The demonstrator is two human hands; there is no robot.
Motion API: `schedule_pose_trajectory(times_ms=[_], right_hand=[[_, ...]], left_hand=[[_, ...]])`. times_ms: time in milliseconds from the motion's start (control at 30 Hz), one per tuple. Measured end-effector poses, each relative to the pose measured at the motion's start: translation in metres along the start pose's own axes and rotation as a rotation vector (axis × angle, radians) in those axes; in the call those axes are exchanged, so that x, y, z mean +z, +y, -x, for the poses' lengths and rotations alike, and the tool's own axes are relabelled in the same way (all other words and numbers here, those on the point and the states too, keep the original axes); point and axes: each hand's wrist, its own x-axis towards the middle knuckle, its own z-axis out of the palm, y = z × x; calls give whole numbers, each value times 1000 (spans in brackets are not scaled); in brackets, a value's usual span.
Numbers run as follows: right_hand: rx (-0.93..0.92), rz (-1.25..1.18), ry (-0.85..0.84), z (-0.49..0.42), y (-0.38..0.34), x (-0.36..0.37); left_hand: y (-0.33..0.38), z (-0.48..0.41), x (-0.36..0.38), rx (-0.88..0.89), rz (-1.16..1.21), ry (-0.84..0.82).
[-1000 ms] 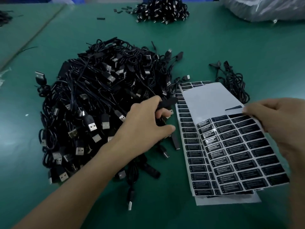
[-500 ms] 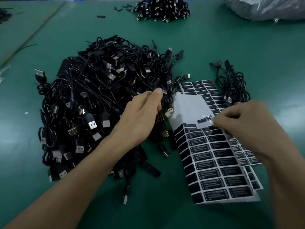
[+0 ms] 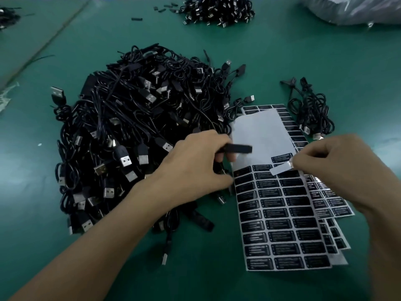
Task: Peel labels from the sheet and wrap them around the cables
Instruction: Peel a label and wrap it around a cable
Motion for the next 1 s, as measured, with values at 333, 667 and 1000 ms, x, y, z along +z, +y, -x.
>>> schedule_pose_trajectory(times_ms=[333, 667, 1000], right_hand=[[48, 4, 16, -1, 5, 0], [9, 25, -114, -2, -1, 8], [-181, -118, 110, -4, 0, 10]], left_hand=[[9, 7, 0, 42, -440, -110], [3, 1, -5, 18, -235, -80], [5, -2, -6, -50, 339, 92]])
